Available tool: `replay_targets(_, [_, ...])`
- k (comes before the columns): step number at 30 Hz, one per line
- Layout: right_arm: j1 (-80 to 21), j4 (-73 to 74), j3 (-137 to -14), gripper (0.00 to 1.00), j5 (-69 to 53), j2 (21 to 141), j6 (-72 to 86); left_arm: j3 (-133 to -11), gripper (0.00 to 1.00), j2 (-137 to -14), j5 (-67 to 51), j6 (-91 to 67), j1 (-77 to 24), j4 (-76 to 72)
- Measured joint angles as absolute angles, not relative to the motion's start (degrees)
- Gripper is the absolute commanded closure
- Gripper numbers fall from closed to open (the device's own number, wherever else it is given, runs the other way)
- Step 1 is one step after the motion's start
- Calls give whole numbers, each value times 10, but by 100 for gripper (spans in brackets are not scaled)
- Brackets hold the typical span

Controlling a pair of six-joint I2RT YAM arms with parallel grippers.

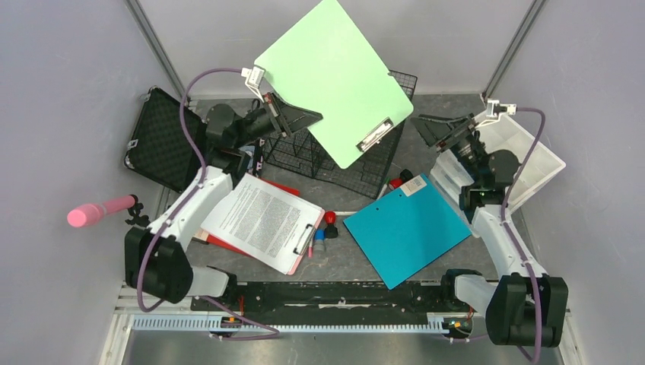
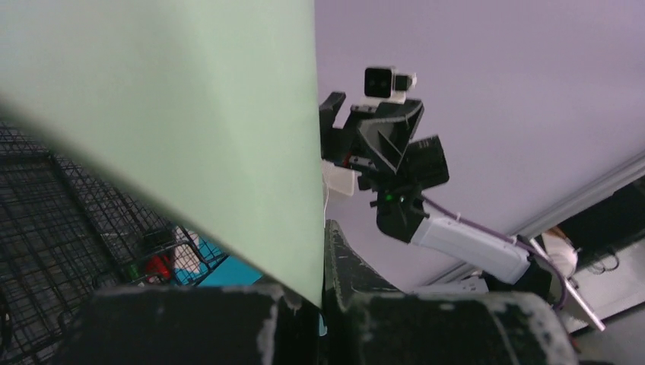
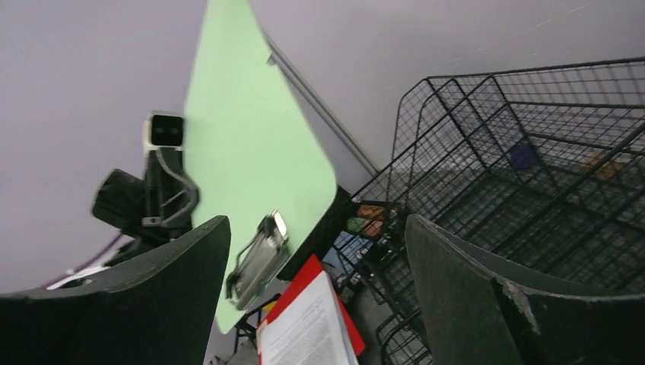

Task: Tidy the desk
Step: Pick up the folder from the center of the board.

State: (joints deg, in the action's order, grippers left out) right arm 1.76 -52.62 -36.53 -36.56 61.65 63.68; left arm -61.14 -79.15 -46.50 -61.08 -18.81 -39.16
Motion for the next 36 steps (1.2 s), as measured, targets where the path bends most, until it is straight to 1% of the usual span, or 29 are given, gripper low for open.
replay_targets(4, [26, -453, -424, 8, -385, 616, 575, -653, 98, -736, -504, -490, -187, -227])
replay_targets(8, [23, -424, -462, 4, -417, 615, 535, -685, 98, -691, -532, -360, -189, -69])
replay_targets(12, [8, -411, -482, 2, -460, 621, 511, -705, 98, -674, -547, -257, -189, 52])
replay_targets(18, [-49, -397, -483, 2, -512, 630, 478, -730, 98, -693, -567, -161, -189, 180])
replay_targets(23, [-91, -342, -495, 2, -519, 630, 404, -755, 98, -718, -578, -93, -194, 261])
replay_targets(29, [-104, -293, -496, 2, -523, 635, 347, -775, 98, -722, -592, -2, -202, 351])
replay_targets(31, [-104, -286, -496, 4, -526, 639, 336, -781, 98, -723, -595, 25, -204, 376])
replay_targets(33, [-104, -282, -496, 8, -528, 639, 328, -784, 98, -723, -599, 51, -205, 397])
replay_targets(36, [-107, -291, -493, 20, -541, 639, 325, -784, 98, -723, -601, 84, -208, 425])
